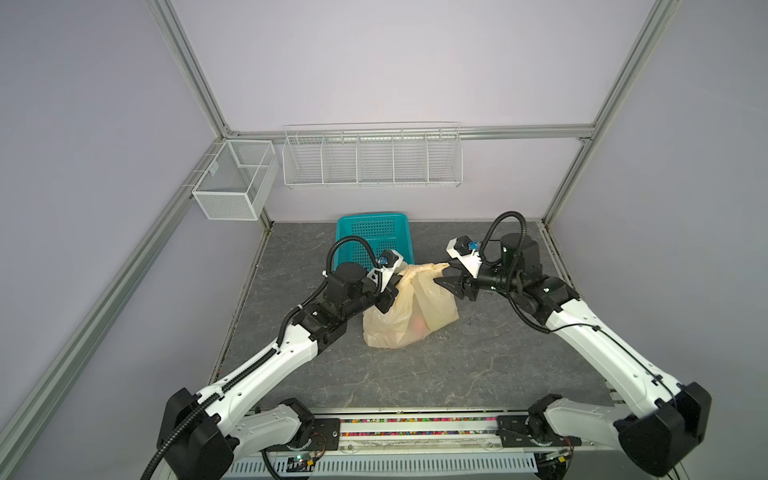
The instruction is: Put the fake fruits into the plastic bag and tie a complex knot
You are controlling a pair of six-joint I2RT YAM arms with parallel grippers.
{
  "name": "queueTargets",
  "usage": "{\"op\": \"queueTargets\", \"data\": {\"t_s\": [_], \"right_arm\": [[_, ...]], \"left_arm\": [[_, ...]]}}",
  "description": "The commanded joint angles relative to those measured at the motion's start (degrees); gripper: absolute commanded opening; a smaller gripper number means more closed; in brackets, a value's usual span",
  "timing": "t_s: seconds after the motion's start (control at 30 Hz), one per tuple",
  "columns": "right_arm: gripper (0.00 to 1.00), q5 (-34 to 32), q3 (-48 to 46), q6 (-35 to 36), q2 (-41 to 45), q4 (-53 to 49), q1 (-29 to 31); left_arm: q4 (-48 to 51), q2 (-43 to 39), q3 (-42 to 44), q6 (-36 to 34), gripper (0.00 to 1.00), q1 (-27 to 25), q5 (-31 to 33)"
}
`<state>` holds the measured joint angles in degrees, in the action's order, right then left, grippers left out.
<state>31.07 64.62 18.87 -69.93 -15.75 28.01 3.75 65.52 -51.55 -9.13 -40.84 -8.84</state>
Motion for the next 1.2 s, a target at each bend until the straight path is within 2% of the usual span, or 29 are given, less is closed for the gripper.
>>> {"op": "queueTargets", "data": {"t_s": [0.0,0.1,0.3,0.4,0.47,0.67,0.77,0.93,1.17], "right_arm": [[0.54,0.9,1.3,2.6,0.9,-1.7,0.5],[0.50,0.8,2.0,2.7,0.9,-2.0,0.7],[0.55,-1.0,2.9,2.7,1.8,-1.8,0.9],[0.53,-0.9,3.3,3.1,1.9,-2.5,1.0],[0.46,-0.7,3.5,3.3,1.9,-2.9,1.1],[0.13,-1.2,3.3,3.4,2.6,-4.2,1.2],[0.08,-3.5,1.6,1.4,4.0,-4.4,1.1],[0.07,-11.8,-2.9,-5.2,7.5,-6.8,1.1],[0.07,-14.6,-6.1,-12.9,9.1,-10.3,1.2]], "left_arm": [[0.4,-0.6,-1.4,0.0,0.00,0.2,-0.7],[0.5,-0.8,-1.2,-0.1,0.00,0.2,-0.7],[0.6,-0.6,-1.4,-0.1,0.00,0.2,-1.4],[0.7,-0.5,-1.4,-0.1,0.00,0.2,-1.4],[0.7,-0.5,-1.4,-0.1,0.00,0.2,-1.4],[1.3,-0.6,-1.8,0.1,0.00,0.2,-0.7],[2.8,-1.1,-2.5,1.2,0.00,0.2,1.2],[8.3,-3.4,-4.1,2.4,0.00,0.2,5.8],[15.8,-4.9,-6.4,1.4,0.00,0.2,9.1]]}}
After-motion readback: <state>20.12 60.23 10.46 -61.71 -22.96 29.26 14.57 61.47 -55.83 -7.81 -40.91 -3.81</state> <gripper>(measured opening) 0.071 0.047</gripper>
